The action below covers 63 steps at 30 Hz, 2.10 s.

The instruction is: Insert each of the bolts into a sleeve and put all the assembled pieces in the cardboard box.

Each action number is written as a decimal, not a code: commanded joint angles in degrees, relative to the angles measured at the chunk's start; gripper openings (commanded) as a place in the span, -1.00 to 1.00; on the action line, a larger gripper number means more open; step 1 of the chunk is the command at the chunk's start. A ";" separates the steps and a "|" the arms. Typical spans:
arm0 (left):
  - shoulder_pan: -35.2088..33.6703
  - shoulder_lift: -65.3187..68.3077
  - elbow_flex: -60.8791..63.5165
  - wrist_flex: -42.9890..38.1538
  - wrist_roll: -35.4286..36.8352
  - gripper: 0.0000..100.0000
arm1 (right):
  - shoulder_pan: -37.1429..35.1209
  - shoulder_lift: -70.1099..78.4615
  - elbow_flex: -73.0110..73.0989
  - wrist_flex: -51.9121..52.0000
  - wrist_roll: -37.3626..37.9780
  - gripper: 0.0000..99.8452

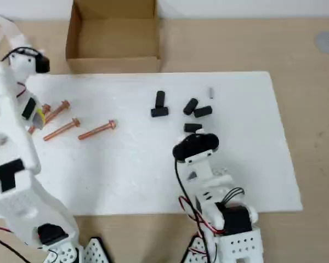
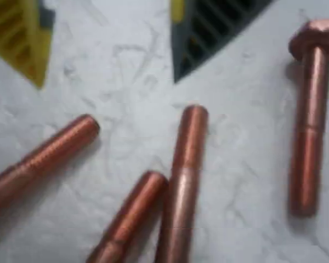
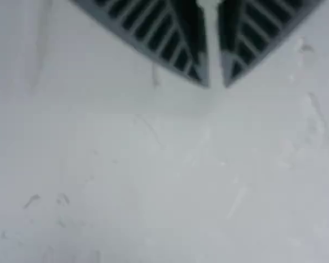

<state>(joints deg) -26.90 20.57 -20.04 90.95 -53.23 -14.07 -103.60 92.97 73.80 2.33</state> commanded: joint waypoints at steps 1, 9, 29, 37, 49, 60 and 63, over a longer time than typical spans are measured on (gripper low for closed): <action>2.20 2.68 -8.09 0.35 -3.43 -0.67 | -0.92 -6.29 0.31 -2.46 -0.53 -0.98; 2.99 14.55 -18.55 -0.79 -4.31 -0.67 | -0.92 -6.29 0.92 -3.96 -0.53 -0.98; 3.25 36.88 -40.79 -0.44 1.49 -0.67 | -0.92 -6.37 0.92 -3.96 -0.53 -0.98; 3.08 38.81 -40.44 4.57 3.69 -0.87 | -0.92 -6.37 0.92 -3.96 -0.53 -0.98; 2.20 38.90 -33.58 8.44 5.45 -0.93 | -0.92 -6.37 0.92 -3.96 -0.53 -0.98; 1.76 38.29 -35.69 8.44 5.54 -0.71 | -0.92 -6.37 0.92 -3.96 -0.53 -0.98; 1.93 38.29 -37.27 8.53 4.84 -0.71 | -0.92 -6.37 0.92 -3.96 -0.53 -0.98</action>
<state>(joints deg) -24.35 58.29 -56.97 97.98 -47.78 -14.07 -103.60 93.76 71.16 2.33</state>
